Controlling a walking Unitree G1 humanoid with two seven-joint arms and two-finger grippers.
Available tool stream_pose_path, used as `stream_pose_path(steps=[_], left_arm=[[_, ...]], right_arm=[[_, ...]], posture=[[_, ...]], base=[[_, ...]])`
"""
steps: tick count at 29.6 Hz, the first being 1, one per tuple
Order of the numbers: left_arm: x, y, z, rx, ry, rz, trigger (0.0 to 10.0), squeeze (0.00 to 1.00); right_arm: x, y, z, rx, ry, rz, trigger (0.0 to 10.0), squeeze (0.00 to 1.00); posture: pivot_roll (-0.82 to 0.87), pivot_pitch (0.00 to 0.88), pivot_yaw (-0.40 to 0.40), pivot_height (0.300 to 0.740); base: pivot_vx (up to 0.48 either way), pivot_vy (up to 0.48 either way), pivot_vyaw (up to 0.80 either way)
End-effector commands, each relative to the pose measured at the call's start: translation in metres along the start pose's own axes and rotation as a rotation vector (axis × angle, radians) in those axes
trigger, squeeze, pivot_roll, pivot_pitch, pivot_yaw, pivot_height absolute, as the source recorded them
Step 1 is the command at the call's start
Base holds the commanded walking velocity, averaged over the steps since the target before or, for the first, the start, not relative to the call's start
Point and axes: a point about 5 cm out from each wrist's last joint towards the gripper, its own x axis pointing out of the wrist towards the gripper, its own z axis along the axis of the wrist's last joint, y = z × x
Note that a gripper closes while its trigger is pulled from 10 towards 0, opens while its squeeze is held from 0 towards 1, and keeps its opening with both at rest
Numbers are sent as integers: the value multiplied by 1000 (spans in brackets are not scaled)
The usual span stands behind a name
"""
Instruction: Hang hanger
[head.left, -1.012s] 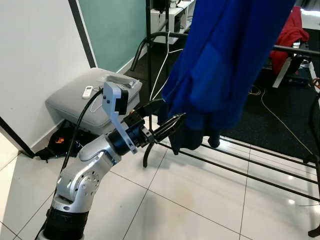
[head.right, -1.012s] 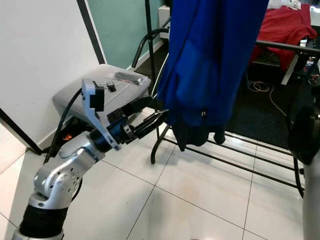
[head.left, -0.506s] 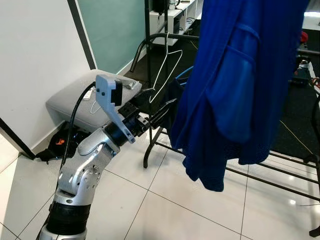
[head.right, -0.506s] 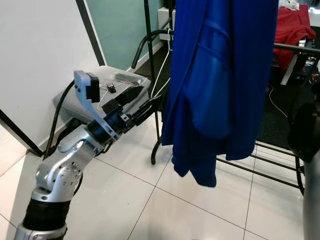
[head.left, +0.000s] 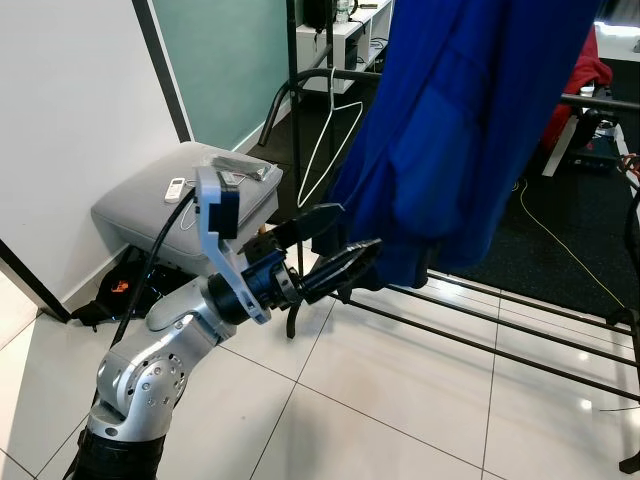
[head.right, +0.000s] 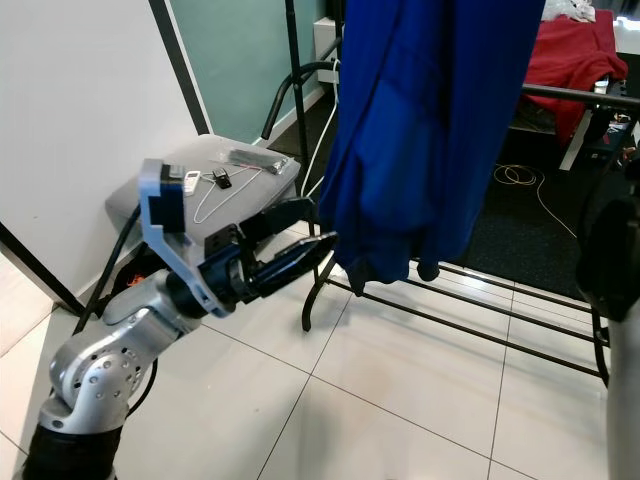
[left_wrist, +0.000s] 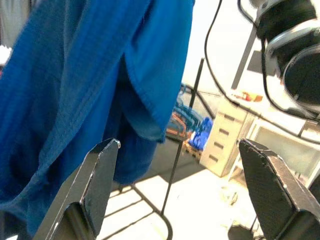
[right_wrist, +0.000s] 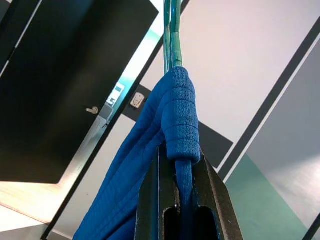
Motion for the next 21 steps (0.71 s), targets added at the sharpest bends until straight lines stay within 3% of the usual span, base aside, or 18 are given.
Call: stream_pose_path(steps=[1,10,19,20,21], left_arm=[[3,3,-4,44,26,33,10000,0],[13,20,-11,193,75,208,10000,0],[11,22,-11,231,100,228,10000,0],[10,21,-11,229,104,220,6784,0],[9,21,-12,233,113,213,0,0]], right_arm=[[5,0,16,-47,-46,20,10000,0],[4,1,18,-49,-45,25,10000,0],[4,2,20,-50,-54,33,10000,0],[5,2,21,-51,-59,36,10000,0],[5,3,22,-52,-63,38,10000,0]], posture=[[-162,37,43,740],[-168,39,46,740],[-164,39,46,740],[-163,39,46,740],[-164,38,45,740]], base=[[0,0,0],[0,0,0],[0,0,0],[0,0,0],[0,0,0]])
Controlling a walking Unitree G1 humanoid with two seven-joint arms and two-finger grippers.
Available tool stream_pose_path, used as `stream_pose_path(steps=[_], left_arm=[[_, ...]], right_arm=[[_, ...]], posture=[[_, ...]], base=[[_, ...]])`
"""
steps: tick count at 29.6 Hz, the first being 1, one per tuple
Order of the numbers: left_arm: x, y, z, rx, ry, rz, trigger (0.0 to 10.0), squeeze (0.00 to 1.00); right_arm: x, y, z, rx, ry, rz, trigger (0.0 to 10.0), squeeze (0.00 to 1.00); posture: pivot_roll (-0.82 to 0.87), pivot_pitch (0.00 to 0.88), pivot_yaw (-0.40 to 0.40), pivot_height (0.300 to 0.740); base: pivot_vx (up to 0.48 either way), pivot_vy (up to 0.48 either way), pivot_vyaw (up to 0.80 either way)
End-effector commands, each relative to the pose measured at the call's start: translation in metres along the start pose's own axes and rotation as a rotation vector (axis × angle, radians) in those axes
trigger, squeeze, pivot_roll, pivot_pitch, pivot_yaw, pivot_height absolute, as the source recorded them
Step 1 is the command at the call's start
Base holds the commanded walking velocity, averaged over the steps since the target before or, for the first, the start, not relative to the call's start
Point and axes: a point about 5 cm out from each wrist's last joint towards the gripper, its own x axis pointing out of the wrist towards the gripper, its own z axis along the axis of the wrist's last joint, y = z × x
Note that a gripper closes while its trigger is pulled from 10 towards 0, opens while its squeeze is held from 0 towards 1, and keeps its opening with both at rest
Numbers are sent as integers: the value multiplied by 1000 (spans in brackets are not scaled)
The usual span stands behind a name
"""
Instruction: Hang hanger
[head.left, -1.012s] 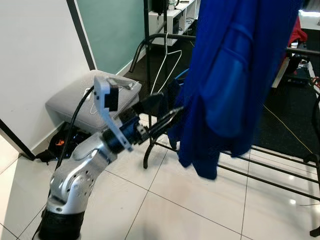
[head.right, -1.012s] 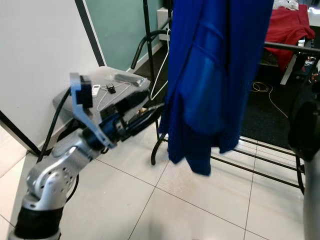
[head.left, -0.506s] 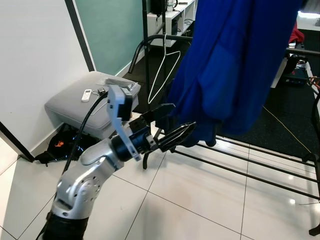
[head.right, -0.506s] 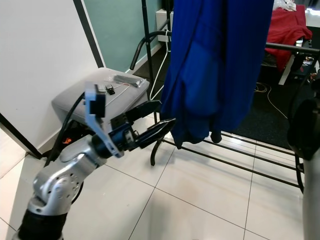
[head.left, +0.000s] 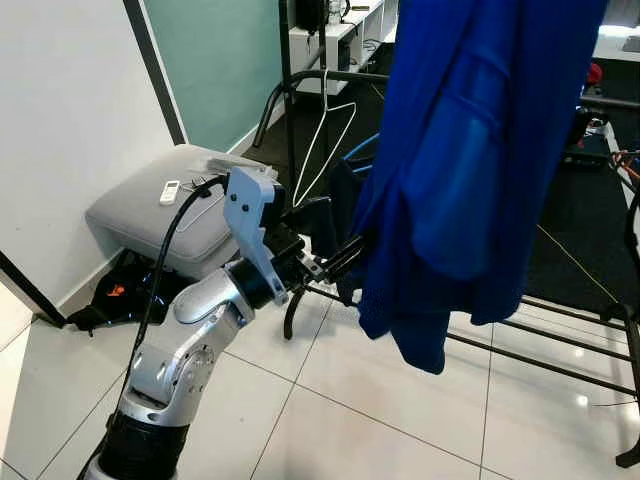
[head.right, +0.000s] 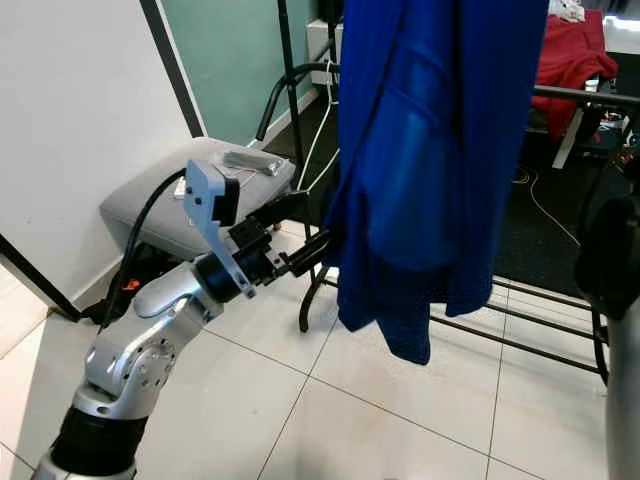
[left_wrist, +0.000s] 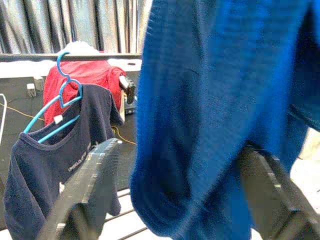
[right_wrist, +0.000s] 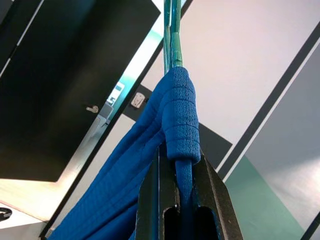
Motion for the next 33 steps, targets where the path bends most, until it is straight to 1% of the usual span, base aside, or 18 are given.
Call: stream_pose_path(steps=[1,7,17,21,23,24,25,27,29,30,31,33], left_arm=[[-2,-2,-2,20,14,-18,0,0],[-2,-1,-5,32,16,-9,0,0],[1,6,-5,49,4,39,0,0],[0,12,-3,71,2,72,0,0],[-2,18,0,94,1,96,0,0],[-5,24,3,111,1,112,0,0],[-5,24,3,111,1,112,0,0],[-12,36,9,152,9,140,0,0],[-12,36,9,152,9,140,0,0],[-26,55,20,215,24,182,0,0],[-26,55,20,215,24,182,0,0],[-38,71,33,269,32,220,0,0]], right_arm=[[4,0,19,-43,-61,18,10000,0],[4,0,21,-46,-65,15,10000,0],[3,0,23,-45,-63,17,10000,0],[2,1,22,-42,-62,22,10000,0],[1,2,20,-41,-48,33,10000,0],[-1,2,18,-38,-40,33,10000,0],[-1,2,18,-38,-40,33,10000,0],[-7,2,13,-34,-11,29,10000,0],[-7,2,13,-34,-11,29,10000,0],[-19,2,6,-27,46,18,10000,0],[-19,2,6,-27,46,18,10000,0],[-30,2,-1,-24,102,5,10000,0]], posture=[[-164,38,45,740],[-169,37,44,740],[-175,36,48,740],[-175,31,48,740],[-173,28,45,740],[-171,28,44,740],[-171,28,44,740],[-168,25,41,740],[-168,25,41,740],[-165,23,41,740],[-165,23,41,740],[-166,25,47,740]], base=[[0,0,0],[0,0,0],[0,0,0],[0,0,0],[0,0,0],[0,0,0],[0,0,0],[0,0,0],[0,0,0],[0,0,0],[0,0,0],[0,0,0]])
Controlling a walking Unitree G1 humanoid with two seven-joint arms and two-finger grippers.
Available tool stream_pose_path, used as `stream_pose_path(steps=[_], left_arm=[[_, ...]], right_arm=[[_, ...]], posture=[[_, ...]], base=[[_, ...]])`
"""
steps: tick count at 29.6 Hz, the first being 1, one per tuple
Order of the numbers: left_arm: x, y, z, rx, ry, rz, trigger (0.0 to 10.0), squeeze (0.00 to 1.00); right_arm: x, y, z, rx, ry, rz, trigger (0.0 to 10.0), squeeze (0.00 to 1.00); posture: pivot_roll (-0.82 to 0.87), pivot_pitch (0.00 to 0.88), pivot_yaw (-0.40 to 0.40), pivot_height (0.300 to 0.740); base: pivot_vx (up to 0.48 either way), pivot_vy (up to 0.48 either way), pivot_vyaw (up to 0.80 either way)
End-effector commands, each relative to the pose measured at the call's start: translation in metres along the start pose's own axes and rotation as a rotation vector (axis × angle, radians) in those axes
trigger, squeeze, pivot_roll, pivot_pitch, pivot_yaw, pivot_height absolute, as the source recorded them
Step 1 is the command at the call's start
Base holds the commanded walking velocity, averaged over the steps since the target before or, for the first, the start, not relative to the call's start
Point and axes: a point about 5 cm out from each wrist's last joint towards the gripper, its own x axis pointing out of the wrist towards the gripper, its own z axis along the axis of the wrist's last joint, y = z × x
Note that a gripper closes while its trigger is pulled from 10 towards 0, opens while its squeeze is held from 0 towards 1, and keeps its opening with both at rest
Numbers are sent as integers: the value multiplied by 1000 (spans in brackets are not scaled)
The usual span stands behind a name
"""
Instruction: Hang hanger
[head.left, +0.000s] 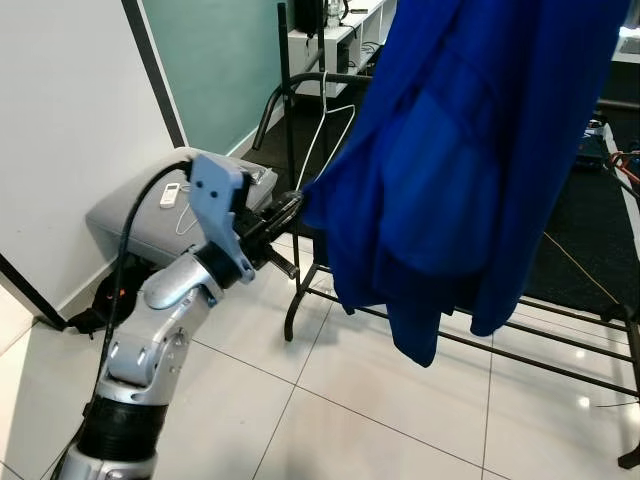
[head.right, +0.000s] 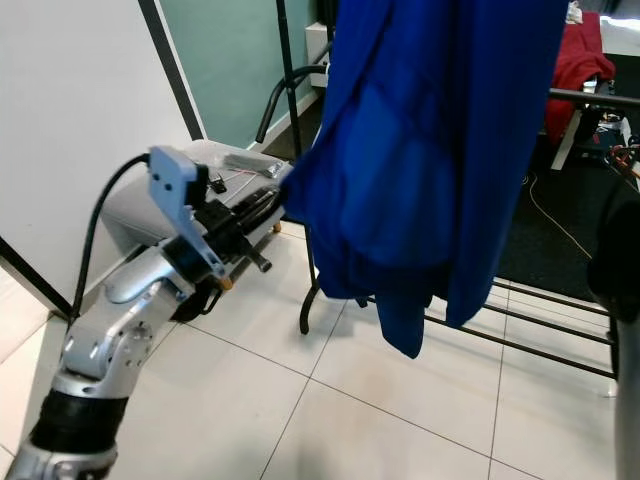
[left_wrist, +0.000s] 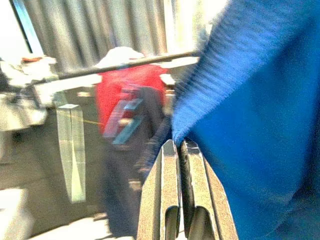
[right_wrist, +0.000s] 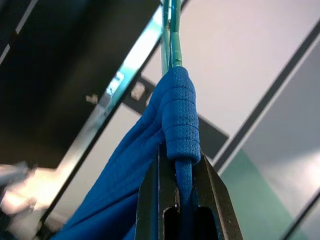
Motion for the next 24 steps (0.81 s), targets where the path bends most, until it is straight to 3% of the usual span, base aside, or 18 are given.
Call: stream_pose_path(steps=[1,3,4,6,13,15,19,22,24], left_arm=[[-6,12,4,30,-3,28,0,0],[-14,37,15,102,3,75,0,0],[-14,37,15,102,3,75,0,0],[-19,52,24,152,4,101,0,0],[-20,64,34,207,0,118,0,0],[-20,71,45,256,-18,129,0,0],[-18,74,51,279,-38,130,0,0],[-17,74,52,285,-43,124,0,0],[-15,74,54,300,-51,109,0,0]], right_arm=[[-1,1,2,-18,21,10,10000,0],[-13,4,-7,1,81,2,10000,0],[-13,4,-7,1,81,2,10000,0],[-20,6,-13,20,121,2,10000,0],[-29,13,-27,48,206,27,10000,0],[-41,28,-52,102,357,82,10000,0],[-52,46,-78,187,483,136,10000,0],[-52,50,-86,217,509,122,10000,0],[-57,71,-109,312,609,208,10000,0]], posture=[[-166,25,47,740],[-166,28,53,740],[-166,28,53,740],[-167,31,58,740],[-168,33,59,740],[-174,36,58,740],[-174,38,58,740],[-176,39,57,740],[-179,41,58,740]], base=[[0,0,0],[0,0,0],[0,0,0],[0,0,0],[0,0,0],[0,0,0],[0,0,0],[0,0,0],[0,0,0]])
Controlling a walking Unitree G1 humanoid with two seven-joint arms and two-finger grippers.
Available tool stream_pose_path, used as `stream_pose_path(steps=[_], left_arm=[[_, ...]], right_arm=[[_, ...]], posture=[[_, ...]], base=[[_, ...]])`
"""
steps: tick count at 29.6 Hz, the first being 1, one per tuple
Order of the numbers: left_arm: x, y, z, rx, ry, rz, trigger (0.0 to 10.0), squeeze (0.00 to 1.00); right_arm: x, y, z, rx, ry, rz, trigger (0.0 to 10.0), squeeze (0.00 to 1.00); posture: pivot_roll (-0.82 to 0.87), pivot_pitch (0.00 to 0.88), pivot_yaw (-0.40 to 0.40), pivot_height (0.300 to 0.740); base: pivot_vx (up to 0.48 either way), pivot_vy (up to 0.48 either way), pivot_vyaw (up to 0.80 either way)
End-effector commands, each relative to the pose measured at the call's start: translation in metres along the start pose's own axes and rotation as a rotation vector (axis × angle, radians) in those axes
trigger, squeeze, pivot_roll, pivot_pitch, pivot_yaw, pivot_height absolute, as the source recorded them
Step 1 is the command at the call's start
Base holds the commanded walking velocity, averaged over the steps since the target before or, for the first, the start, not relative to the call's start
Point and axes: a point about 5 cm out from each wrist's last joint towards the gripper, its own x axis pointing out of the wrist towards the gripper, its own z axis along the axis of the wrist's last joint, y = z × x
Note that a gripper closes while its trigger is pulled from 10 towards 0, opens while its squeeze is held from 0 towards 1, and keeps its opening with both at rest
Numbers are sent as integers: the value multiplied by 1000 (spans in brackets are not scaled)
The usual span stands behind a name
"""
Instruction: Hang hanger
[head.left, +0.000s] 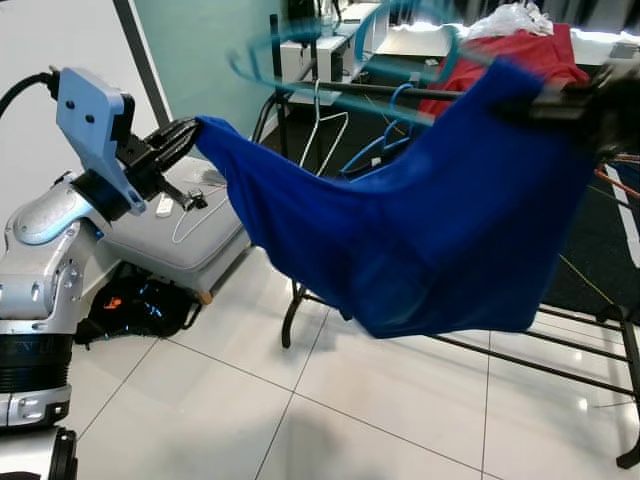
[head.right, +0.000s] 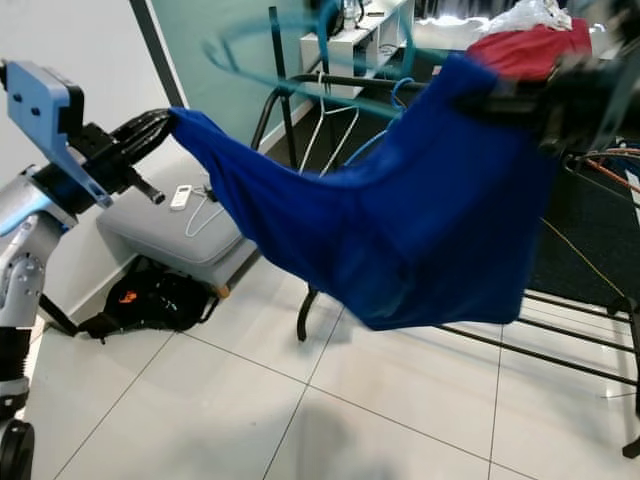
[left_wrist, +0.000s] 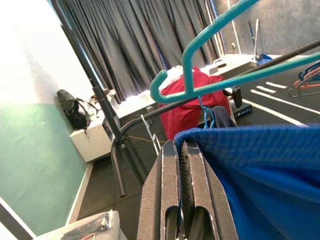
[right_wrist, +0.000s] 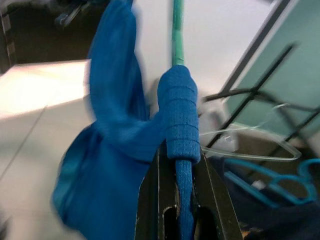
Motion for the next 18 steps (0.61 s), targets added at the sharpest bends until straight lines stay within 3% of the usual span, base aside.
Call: stream_pose_path(steps=[1,10,18], left_arm=[[1,4,4,35,-8,-7,0,0],[2,4,3,71,0,-38,0,0],[1,-1,-1,114,21,-100,0,0]], right_arm=[[9,9,-11,28,62,68,10000,0],[9,19,-16,60,89,138,10000,0],[3,39,-21,102,163,270,10000,0]], posture=[[-179,41,58,740],[-183,44,58,740],[-187,47,56,740]], base=[[0,0,0],[0,0,0],[0,0,0]])
